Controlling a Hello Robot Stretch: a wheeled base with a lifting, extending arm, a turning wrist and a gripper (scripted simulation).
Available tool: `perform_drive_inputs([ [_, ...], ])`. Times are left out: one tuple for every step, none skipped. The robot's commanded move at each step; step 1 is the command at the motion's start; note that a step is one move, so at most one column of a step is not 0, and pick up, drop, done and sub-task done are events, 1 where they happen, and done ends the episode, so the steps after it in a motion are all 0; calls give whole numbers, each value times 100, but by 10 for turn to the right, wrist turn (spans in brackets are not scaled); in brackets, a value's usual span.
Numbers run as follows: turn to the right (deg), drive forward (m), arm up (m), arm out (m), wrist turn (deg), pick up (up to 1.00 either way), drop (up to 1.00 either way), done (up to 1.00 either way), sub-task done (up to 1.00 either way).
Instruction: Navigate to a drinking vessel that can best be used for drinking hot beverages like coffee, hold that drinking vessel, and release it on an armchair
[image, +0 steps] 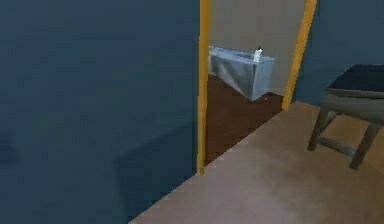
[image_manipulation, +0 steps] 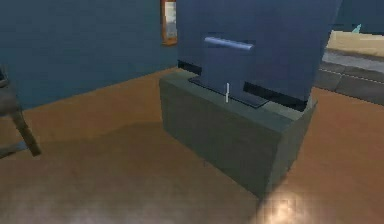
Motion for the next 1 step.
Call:
perform_drive_inputs([
  [240, 0, 0, 0, 0, 0, 0, 0, 0],
])
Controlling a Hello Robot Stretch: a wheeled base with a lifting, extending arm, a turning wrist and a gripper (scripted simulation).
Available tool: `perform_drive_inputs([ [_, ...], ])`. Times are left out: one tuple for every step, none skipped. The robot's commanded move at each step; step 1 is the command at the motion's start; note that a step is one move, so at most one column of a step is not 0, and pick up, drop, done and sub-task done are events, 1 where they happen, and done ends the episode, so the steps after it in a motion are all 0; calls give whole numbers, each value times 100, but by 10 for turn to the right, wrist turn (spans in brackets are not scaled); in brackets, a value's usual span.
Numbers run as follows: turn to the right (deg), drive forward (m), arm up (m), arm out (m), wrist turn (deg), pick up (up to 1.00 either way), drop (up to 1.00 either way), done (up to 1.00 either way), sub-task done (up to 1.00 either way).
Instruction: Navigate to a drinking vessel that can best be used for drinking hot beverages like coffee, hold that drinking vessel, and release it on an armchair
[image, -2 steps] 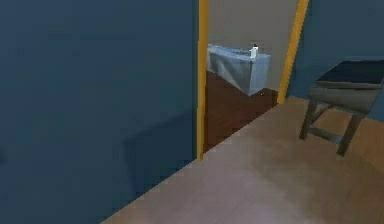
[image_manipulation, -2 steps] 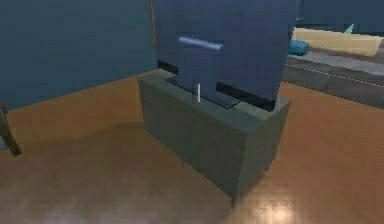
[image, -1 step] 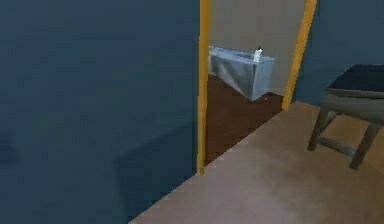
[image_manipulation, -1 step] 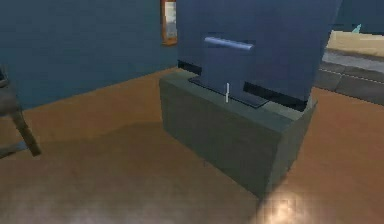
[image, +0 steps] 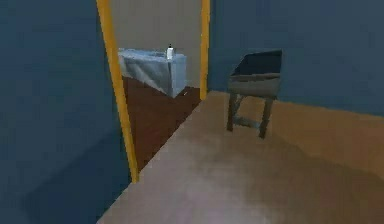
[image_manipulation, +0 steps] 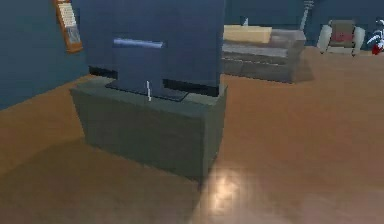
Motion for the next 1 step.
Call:
perform_drive_inputs([
  [0, 100, 0, 0, 0, 0, 0, 0, 0],
])
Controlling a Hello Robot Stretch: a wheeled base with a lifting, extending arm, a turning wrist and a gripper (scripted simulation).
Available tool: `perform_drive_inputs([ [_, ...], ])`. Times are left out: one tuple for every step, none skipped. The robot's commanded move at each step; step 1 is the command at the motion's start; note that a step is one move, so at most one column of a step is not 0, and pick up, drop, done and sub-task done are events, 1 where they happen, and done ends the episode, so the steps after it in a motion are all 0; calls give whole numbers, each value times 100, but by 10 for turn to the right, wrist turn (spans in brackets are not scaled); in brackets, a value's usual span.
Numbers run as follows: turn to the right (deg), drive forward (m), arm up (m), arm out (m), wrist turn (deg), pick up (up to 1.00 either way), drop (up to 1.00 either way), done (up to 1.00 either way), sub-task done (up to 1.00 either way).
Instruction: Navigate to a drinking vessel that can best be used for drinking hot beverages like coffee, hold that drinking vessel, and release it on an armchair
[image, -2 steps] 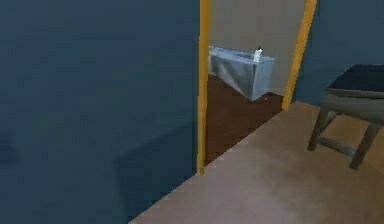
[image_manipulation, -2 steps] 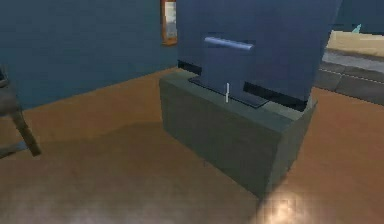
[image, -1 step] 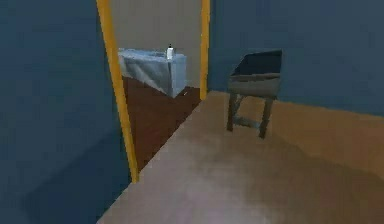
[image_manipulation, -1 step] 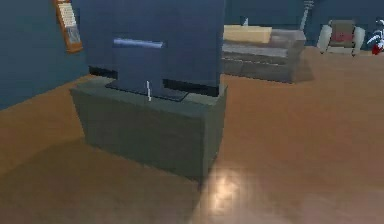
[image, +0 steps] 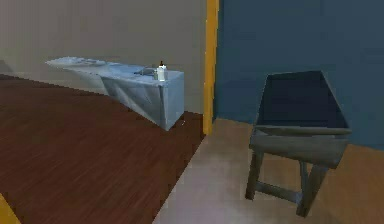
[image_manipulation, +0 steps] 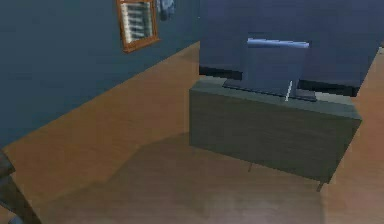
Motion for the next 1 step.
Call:
perform_drive_inputs([
  [0, 40, 0, 0, 0, 0, 0, 0, 0],
])
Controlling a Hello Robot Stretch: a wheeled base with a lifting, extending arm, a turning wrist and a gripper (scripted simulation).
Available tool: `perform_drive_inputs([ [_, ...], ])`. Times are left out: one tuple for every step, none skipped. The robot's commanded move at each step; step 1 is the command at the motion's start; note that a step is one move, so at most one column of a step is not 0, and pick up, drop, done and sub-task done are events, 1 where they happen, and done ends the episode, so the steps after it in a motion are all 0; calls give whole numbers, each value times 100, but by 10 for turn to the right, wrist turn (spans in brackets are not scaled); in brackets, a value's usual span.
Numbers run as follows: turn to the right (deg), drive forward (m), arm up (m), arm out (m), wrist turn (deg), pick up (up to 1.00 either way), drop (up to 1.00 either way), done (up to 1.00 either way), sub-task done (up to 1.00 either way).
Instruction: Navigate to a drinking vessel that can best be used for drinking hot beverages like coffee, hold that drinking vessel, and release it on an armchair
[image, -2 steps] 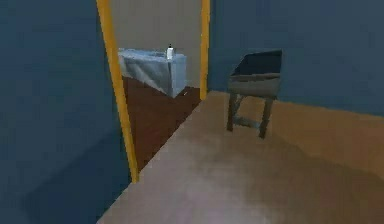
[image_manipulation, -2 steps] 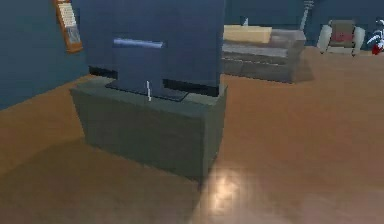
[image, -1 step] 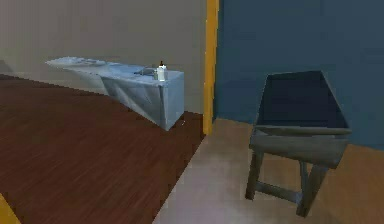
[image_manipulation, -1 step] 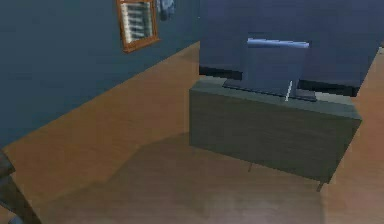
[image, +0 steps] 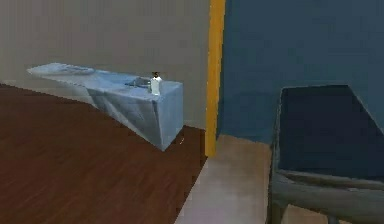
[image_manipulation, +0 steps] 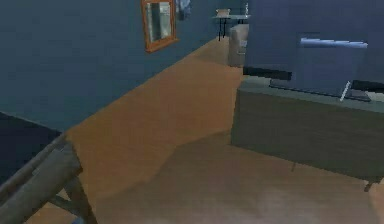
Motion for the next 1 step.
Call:
perform_drive_inputs([
  [-120, 0, 0, 0, 0, 0, 0, 0, 0],
])
